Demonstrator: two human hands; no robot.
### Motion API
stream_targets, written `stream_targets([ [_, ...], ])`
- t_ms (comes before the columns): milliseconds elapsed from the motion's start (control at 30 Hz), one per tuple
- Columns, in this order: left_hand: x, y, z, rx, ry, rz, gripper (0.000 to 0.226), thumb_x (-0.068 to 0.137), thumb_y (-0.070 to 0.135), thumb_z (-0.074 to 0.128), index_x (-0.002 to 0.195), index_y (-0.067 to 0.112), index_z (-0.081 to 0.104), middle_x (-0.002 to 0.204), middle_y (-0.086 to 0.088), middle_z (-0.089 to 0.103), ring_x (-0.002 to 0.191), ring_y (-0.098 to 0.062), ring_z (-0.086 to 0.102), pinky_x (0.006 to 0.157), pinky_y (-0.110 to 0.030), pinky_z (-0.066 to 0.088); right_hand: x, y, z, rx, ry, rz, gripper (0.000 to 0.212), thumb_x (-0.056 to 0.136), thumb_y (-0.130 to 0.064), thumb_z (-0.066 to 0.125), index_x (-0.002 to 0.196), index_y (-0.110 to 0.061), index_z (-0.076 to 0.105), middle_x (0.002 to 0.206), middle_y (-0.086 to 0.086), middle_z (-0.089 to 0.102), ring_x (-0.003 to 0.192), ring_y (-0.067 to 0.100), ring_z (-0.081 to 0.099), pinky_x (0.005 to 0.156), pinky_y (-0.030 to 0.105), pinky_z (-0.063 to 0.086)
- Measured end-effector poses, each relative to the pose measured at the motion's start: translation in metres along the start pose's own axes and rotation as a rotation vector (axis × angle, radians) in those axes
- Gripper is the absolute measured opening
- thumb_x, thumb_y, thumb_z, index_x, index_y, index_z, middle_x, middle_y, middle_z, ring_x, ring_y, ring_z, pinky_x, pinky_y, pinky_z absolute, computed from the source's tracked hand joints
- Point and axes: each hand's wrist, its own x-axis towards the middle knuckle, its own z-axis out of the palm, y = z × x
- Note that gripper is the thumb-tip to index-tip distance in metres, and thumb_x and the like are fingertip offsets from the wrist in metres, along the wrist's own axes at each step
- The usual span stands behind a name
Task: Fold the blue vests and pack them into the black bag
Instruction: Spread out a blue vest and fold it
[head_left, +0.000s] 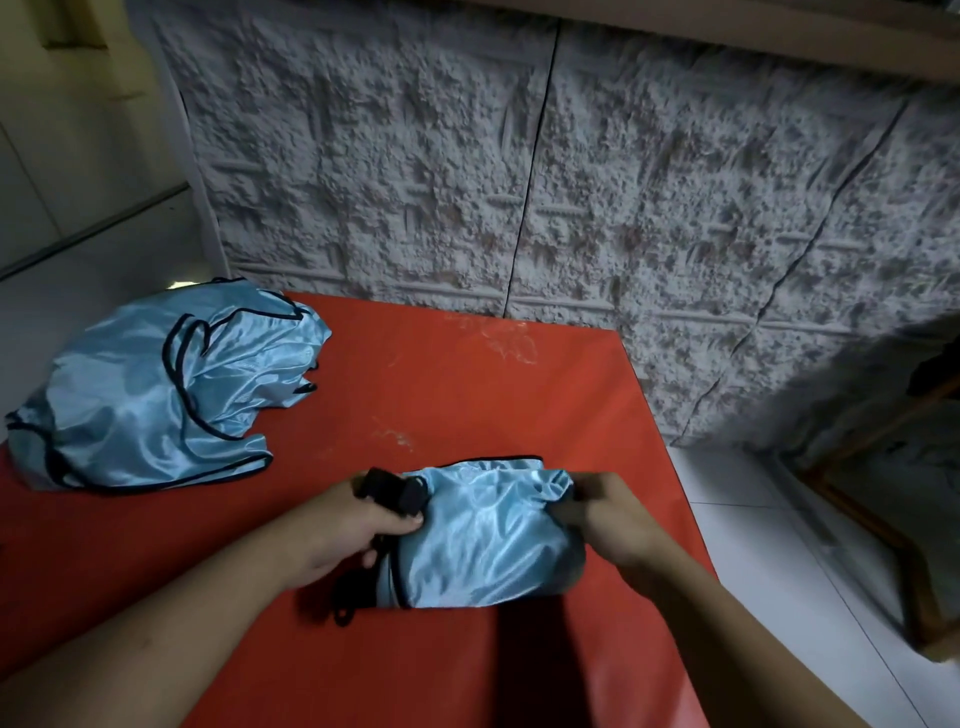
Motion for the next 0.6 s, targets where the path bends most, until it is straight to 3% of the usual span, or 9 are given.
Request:
stream_targets([
  [133, 0.031, 0.004, -0.005, -0.033, 0.081, 0.002, 0.023, 0.076, 0.017, 0.076, 0.096, 0.008, 0.070, 0.069, -0.001, 0.061, 0.052, -0.011, 0.049, 0.041, -0.025, 0.032, 0.031, 0.001, 0.007, -0.028, 0.218, 0.001, 0.020, 0.083, -0.003, 0.061, 0.068, -0.013, 0.071, 0.062, -0.005, 0.058, 0.062, 0.010, 0.047, 0.057, 0.029, 0.035],
  [233, 0.059, -0.007, -0.010, 0.073, 0.221, 0.017, 0.009, 0.093, 0.012, 0.068, 0.100, 0.016, 0.072, 0.074, -0.004, 0.065, 0.052, -0.014, 0.048, 0.045, -0.026, 0.033, 0.056, 0.013, 0.013, -0.272, 0.364, -0.023, 0.015, 0.086, -0.020, 0.065, 0.072, -0.014, 0.068, 0.055, -0.008, 0.057, 0.057, 0.012, 0.050, 0.051, 0.024, 0.035],
  [300, 0.071, -0.016, -0.011, 0.144, 0.314, 0.009, 0.012, 0.093, 0.016, 0.069, 0.105, 0.021, 0.069, 0.075, -0.007, 0.062, 0.051, -0.015, 0.048, 0.048, -0.026, 0.036, 0.064, 0.023, 0.019, -0.420, 0.440, 0.013, 0.012, 0.090, -0.030, 0.066, 0.094, -0.021, 0.073, 0.070, -0.006, 0.068, 0.069, 0.017, 0.063, 0.057, 0.019, 0.041],
  [367, 0.076, -0.019, -0.010, 0.232, 0.418, 0.005, 0.020, 0.091, 0.022, 0.071, 0.110, 0.022, 0.064, 0.082, -0.004, 0.065, 0.062, -0.016, 0.057, 0.058, -0.030, 0.044, 0.065, 0.029, 0.024, -0.588, 0.624, 0.001, 0.036, 0.092, -0.033, 0.067, 0.123, -0.017, 0.068, 0.101, 0.006, 0.074, 0.096, 0.030, 0.065, 0.080, 0.033, 0.049],
  [433, 0.073, -0.018, -0.007, 0.383, 0.576, 0.024, 0.031, 0.090, 0.026, 0.072, 0.117, 0.022, 0.056, 0.101, -0.001, 0.066, 0.084, -0.018, 0.061, 0.075, -0.034, 0.048, 0.063, 0.029, 0.028, -0.734, 0.779, -0.181, 0.045, 0.087, -0.026, 0.072, 0.129, -0.011, 0.065, 0.115, 0.012, 0.070, 0.104, 0.035, 0.060, 0.093, 0.041, 0.046],
  [467, 0.070, -0.015, -0.004, 0.476, 0.656, 0.085, 0.036, 0.089, 0.026, 0.072, 0.119, 0.022, 0.053, 0.107, -0.001, 0.062, 0.092, -0.019, 0.059, 0.080, -0.035, 0.047, 0.061, 0.022, 0.034, -0.771, 0.780, -0.291, 0.046, 0.083, -0.020, 0.074, 0.128, -0.010, 0.065, 0.117, 0.011, 0.069, 0.105, 0.033, 0.060, 0.094, 0.040, 0.045],
  [533, 0.059, -0.010, 0.004, 0.686, 0.706, 0.362, 0.029, 0.086, 0.026, 0.072, 0.109, 0.023, 0.054, 0.106, 0.002, 0.056, 0.097, -0.020, 0.052, 0.084, -0.037, 0.046, 0.056, 0.010, 0.055, -0.813, 0.603, -0.524, 0.049, 0.078, -0.016, 0.075, 0.126, -0.013, 0.065, 0.123, 0.009, 0.067, 0.111, 0.030, 0.061, 0.100, 0.038, 0.045],
  [600, 0.050, -0.010, 0.016, 0.932, 0.580, 0.583, 0.013, 0.085, 0.031, 0.065, 0.093, 0.026, 0.056, 0.098, 0.005, 0.053, 0.097, -0.021, 0.052, 0.082, -0.038, 0.046, 0.050, 0.013, 0.088, -0.905, 0.353, -0.580, 0.054, 0.082, -0.029, 0.064, 0.134, -0.017, 0.057, 0.139, 0.008, 0.060, 0.130, 0.030, 0.054, 0.109, 0.045, 0.042],
])
